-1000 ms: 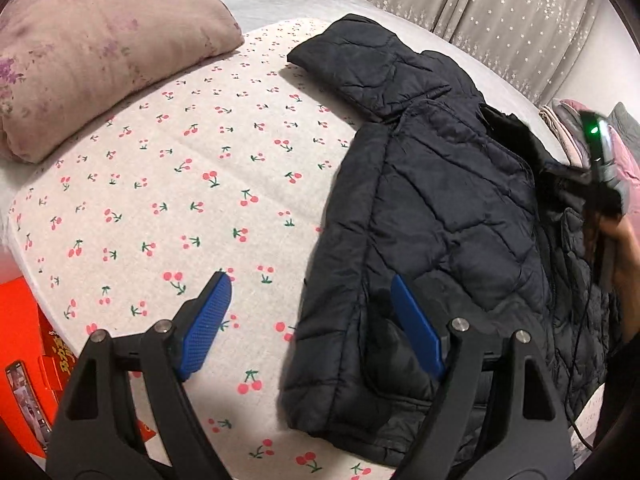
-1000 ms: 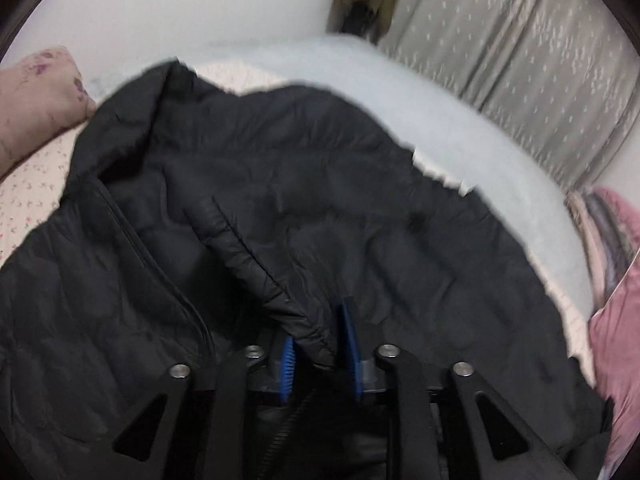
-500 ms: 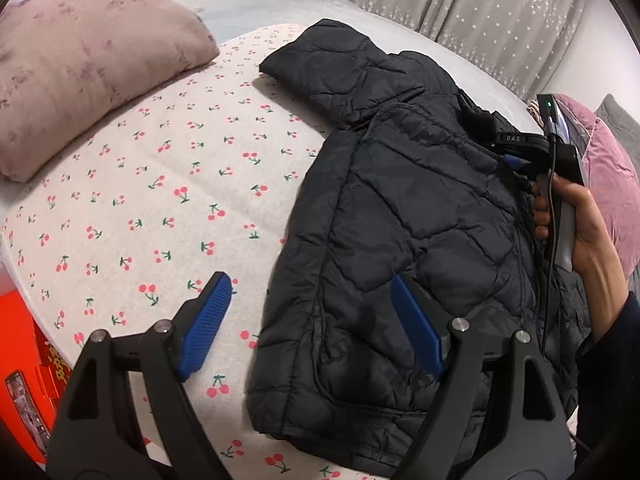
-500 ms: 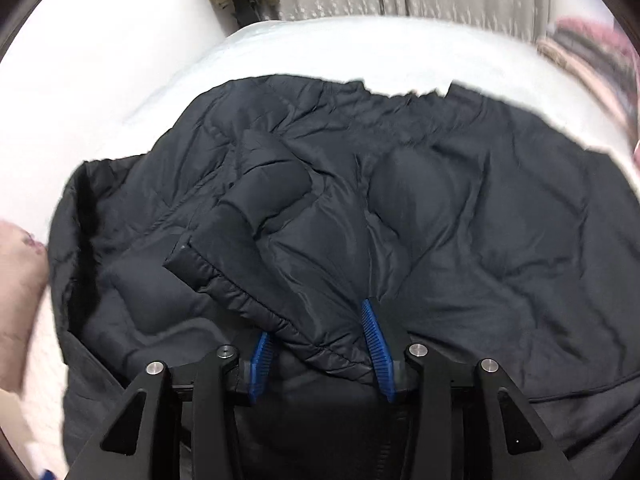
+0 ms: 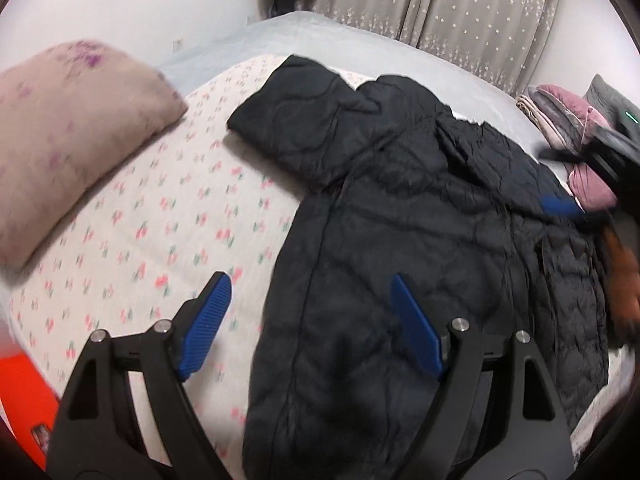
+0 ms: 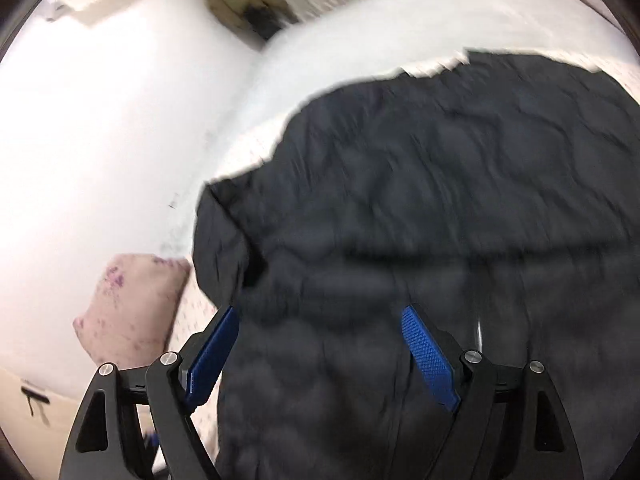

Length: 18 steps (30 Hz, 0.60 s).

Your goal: Fold large clothes

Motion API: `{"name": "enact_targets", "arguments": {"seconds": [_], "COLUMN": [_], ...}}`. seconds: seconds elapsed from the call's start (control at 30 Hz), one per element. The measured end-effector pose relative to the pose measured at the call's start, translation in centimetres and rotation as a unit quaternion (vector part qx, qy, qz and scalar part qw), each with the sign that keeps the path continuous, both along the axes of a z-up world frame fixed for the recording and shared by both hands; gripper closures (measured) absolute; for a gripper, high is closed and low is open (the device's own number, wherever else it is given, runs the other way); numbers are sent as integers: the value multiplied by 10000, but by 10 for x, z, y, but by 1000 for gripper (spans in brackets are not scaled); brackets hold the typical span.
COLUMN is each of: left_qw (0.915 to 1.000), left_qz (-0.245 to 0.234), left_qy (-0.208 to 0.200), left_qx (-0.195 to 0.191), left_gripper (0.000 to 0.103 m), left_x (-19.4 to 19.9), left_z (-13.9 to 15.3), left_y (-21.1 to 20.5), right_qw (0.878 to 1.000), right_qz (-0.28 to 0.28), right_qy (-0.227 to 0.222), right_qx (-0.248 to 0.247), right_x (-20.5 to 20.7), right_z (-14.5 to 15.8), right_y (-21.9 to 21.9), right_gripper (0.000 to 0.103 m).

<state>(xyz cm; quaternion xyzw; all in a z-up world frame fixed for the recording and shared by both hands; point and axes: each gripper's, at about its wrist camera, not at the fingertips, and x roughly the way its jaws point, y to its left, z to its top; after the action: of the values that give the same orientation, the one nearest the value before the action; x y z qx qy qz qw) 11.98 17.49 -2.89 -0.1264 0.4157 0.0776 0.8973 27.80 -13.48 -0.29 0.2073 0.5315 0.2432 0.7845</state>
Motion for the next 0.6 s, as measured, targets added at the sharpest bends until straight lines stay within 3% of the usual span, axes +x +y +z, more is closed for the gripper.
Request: {"name": "enact_targets", "arguments": {"seconds": [0.1,0.2,0.37,0.47,0.53,0.57,0.6], "left_qw": [9999,9971,9881,9836,9841,9867,9898], "left_qz": [-12,-41,-5,170,381,519,677], "left_qy": [47,201,624,888,1020,993,903], "left_qx": [109,726,1409,1561,1403,1179,867], "left_gripper": [21,21,21,21,21,29,51], "left_x": [48,100,169,195,202,202,198], "left_z": [2,3,-17,-36,-45,-47,-48], "left_y": [1,-16,-42,-41,-30,-23,-13], "right_qw": [9994,9986,9979,9988,9986,9984,9983], "right_qz": [-185,-143,-610,-474,-498,-470,-418], "right_qy": [-118,-82,-97,-81,-116,-212,-319], "right_qx": [258,508,219,26,-142,-214,-253], "right_x": [-45,-84,-113,-114,-114,-115,-116], "right_z": [13,12,-6,-16,-16,-14,-10], "right_y": [-4,-3,-26,-35,-43,-46,-47], "right_gripper": [18,18,18,18,18,18,18]}}
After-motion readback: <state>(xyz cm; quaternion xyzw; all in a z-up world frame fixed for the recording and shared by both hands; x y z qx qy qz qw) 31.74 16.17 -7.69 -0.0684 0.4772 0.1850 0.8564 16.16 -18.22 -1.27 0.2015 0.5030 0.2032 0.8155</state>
